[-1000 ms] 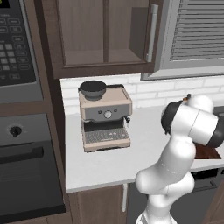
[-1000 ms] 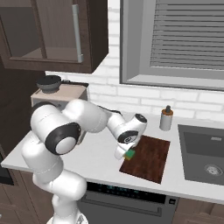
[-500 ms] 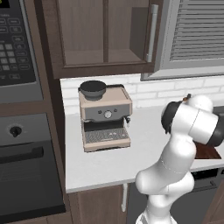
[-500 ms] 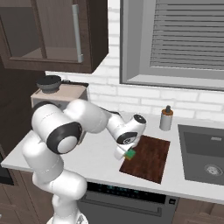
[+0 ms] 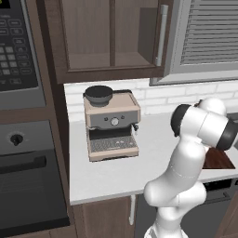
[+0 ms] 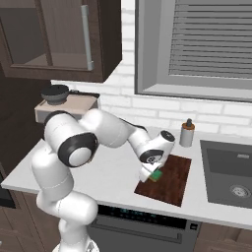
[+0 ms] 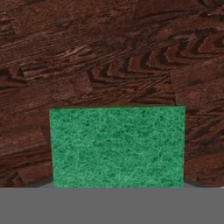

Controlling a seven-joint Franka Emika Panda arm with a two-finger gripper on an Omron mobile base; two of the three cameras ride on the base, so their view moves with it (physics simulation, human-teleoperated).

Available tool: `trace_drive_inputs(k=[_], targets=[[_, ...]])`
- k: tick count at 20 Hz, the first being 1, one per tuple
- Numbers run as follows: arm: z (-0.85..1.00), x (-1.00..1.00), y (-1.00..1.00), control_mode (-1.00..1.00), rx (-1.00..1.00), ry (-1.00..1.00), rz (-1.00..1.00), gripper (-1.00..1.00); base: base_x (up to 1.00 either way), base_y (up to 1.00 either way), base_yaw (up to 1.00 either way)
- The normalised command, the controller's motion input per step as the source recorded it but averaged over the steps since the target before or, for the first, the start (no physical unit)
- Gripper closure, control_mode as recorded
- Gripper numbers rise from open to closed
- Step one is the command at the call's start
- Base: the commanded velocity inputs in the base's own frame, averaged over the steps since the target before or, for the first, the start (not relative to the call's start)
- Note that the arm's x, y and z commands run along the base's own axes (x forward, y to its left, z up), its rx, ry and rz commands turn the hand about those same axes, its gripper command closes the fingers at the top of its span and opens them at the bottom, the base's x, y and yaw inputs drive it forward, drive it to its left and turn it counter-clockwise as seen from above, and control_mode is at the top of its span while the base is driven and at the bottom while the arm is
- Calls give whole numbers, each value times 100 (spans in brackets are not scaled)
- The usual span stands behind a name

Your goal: Pick up the sponge from the counter and clean the cutting board by briefly scrubbing or pressing down on the cutting board. Once finished, release the sponge.

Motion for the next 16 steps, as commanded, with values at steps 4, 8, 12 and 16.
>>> trace_drive_inputs(k=[4,8,12,16], targets=[[0,-6,-35,-100,1,0,3,100,0,0,0],[0,-16,-28,-100,4,-1,6,100,0,0,0],[0,-15,-20,-100,4,-3,6,100,0,0,0],[0,-3,-13,-100,2,-2,4,100,0,0,0]])
